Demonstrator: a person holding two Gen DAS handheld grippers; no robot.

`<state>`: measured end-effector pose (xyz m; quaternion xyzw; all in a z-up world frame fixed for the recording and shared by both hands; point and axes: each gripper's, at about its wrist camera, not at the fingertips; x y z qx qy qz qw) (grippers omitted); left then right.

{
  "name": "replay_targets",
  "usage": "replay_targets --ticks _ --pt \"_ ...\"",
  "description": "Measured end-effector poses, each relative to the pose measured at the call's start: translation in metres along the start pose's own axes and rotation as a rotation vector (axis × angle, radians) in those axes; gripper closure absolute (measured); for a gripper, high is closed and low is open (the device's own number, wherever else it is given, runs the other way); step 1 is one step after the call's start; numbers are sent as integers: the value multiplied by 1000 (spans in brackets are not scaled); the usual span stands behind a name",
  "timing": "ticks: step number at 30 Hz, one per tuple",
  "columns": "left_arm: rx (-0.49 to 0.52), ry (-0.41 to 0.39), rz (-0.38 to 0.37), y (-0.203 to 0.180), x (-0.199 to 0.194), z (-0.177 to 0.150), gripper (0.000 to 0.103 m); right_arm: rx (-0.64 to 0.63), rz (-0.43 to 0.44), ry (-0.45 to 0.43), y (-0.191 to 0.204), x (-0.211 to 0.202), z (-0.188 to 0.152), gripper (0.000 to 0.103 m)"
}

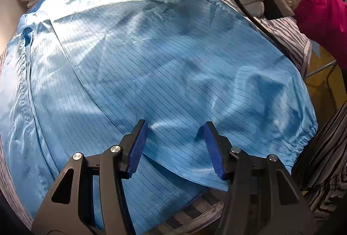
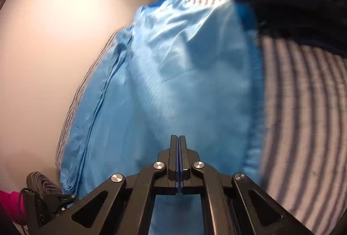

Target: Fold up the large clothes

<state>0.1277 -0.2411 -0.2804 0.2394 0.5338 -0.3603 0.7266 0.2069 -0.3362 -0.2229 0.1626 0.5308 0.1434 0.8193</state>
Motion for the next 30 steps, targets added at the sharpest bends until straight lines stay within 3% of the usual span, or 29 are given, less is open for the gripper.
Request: replay_targets --ticks 2,4,5,8,9,11,12,15,16,19,23,26,27,28,30 --pt "2 -5 2 3 1 -1 48 -5 -51 -87 -4 -17 7 99" --pt "4 -8 6 2 0 -2 47 -2 -127 -156 -10 -34 15 58" --pt "2 -8 6 1 0 -3 47 -14 -164 -184 -10 -37 21 55" --pt "0 -6 6 -1 -1 -5 47 -49 -235 -182 -11 -33 36 59" --pt "1 -5 8 -2 -1 -5 47 -46 -240 -166 -14 -26 42 65" --pt "3 -2 11 -3 -1 -5 47 -1 -194 -134 -24 -11 51 86" --pt "4 -1 12 -3 -2 -5 47 49 -122 -117 -32 -5 53 103" --pt "4 -1 12 -4 -2 -5 47 218 143 -104 -51 6 42 103" --pt "5 -2 13 -4 -2 -5 47 248 185 -88 -52 12 39 103" --pt "7 -1 9 -4 -3 -3 46 289 157 -37 -54 25 27 103" --pt "-8 7 -5 -1 -5 -3 46 426 175 -101 -87 3 16 102" --pt "-81 16 -65 9 -16 -5 46 396 101 -137 -90 -31 6 87" --pt "-123 5 -100 14 -24 -9 46 382 102 -144 -89 -40 2 70" --pt "-164 -9 -131 19 -32 -13 46 357 95 -151 -84 -53 -5 65" --pt "-231 -29 -158 27 -45 -22 43 306 68 -136 -75 -66 -16 65"
Point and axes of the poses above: each gripper's, at about its wrist camera, not at the fingertips, and x roughly the way its jaws point, y to its left, z to its top, and after that the axes turned 6 degrees about y, right-handed
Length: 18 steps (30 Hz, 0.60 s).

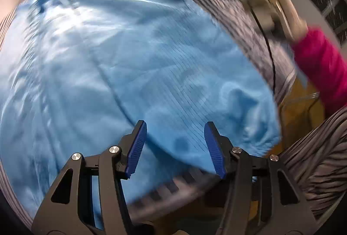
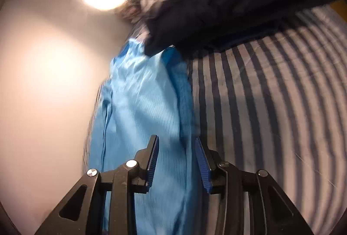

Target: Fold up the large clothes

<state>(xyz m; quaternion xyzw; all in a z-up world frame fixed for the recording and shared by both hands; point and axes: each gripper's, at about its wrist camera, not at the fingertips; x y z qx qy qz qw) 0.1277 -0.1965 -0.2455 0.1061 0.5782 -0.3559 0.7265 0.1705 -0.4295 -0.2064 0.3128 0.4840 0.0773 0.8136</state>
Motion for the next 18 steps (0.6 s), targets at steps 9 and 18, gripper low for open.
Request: replay_targets --ticks 9,18 --pt "-263 47 -123 17 17 -29 39 -86 -73 190 3 9 -63 63" --pt "-146 75 -12 -21 27 -32 99 -44 11 195 3 41 -51 65"
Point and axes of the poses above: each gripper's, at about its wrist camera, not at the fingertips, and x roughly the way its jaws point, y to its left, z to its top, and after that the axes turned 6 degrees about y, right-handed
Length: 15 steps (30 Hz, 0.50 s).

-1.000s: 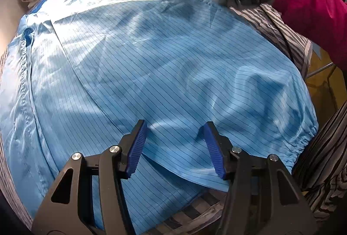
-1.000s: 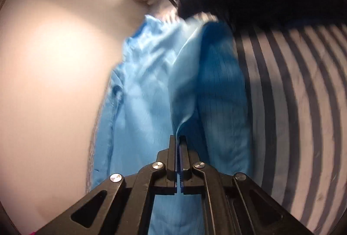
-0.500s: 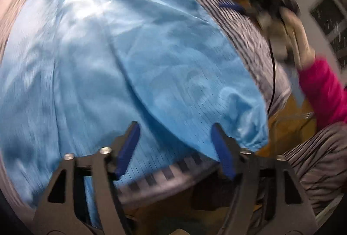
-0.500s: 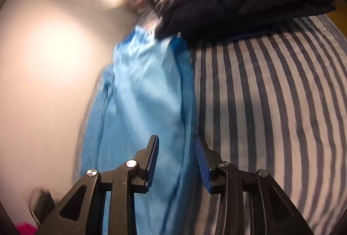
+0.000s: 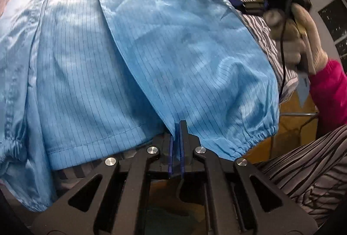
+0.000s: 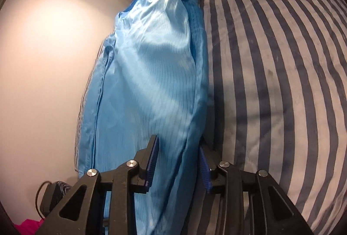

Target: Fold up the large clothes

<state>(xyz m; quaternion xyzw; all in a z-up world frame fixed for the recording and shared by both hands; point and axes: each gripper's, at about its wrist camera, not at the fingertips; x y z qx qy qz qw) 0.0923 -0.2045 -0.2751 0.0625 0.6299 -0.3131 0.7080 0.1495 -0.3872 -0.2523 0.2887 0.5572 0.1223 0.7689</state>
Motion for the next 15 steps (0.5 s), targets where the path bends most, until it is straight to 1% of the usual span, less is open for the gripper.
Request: replay_targets --ticks 2,4,6,7,9,10,11,12,13,15 --pt "26 -5 23 -7 -1 -2 99 23 1 -7 -5 -1 10 65" --pt "50 -11 37 -16 -2 -2 99 38 6 -11 -7 2 18 68" --pt "68 -21 52 -23 -7 -2 99 35 4 -14 -1 8 27 70" --pt "70 -29 70 -25 -13 -6 99 29 -1 -15 2 9 31 70" --pt "65 -82 131 -25 -31 -13 99 17 -15 -29 6 7 40 70" --pt "60 -106 142 -26 -40 -15 99 17 -19 -40 8 5 44 67" --pt "45 -138 143 -26 -52 -18 99 19 -22 -48 8 3 47 64" --pt "34 -152 132 -25 -59 -18 99 23 -29 -63 8 0 53 63" --pt "31 -161 111 -28 -66 -18 99 30 -40 -75 7 -2 60 63" --pt "39 -184 106 -28 -71 -9 99 38 -55 -84 8 -3 69 63"
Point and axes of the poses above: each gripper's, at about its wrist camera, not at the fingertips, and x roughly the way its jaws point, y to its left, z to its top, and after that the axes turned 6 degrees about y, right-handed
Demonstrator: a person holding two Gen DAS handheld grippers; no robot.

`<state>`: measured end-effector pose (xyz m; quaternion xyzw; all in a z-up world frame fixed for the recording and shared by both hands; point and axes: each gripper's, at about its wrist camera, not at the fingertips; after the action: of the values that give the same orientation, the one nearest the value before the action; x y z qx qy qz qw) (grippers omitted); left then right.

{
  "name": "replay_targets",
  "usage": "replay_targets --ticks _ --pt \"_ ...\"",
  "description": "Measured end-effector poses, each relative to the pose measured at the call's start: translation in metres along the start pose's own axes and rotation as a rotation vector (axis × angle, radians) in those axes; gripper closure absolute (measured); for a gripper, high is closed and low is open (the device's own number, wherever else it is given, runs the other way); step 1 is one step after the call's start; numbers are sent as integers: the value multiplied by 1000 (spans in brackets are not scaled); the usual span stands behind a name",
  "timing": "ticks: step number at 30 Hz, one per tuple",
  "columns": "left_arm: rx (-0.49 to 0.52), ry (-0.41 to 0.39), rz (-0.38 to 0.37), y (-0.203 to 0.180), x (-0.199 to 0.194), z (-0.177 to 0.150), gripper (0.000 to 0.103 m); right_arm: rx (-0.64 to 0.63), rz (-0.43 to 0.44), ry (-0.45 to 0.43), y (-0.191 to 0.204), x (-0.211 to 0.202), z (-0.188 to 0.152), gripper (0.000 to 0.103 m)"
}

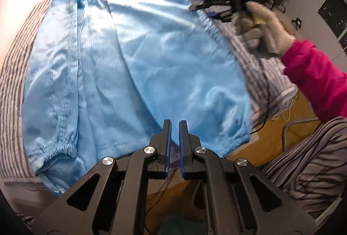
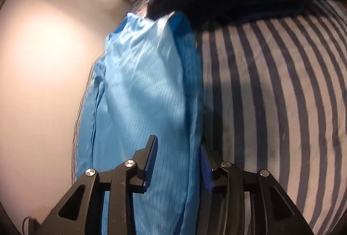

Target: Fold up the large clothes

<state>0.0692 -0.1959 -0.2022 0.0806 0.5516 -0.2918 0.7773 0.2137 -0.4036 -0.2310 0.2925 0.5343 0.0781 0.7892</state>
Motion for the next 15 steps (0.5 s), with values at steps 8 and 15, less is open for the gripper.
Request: replay_targets --ticks 8,15 --pt "33 37 -149 -29 46 44 98 -64 -76 -1 26 15 37 65" --pt "-4 216 -422 -57 128 54 84 -60 -114 -12 19 21 63 69"
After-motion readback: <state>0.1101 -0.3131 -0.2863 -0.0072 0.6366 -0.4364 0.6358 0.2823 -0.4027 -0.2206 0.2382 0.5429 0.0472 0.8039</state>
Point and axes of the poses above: each gripper's, at about its wrist camera, not at the fingertips, and x roughly the way its jaws point, y to its left, z to its top, and after that the axes turned 6 degrees about y, right-handed
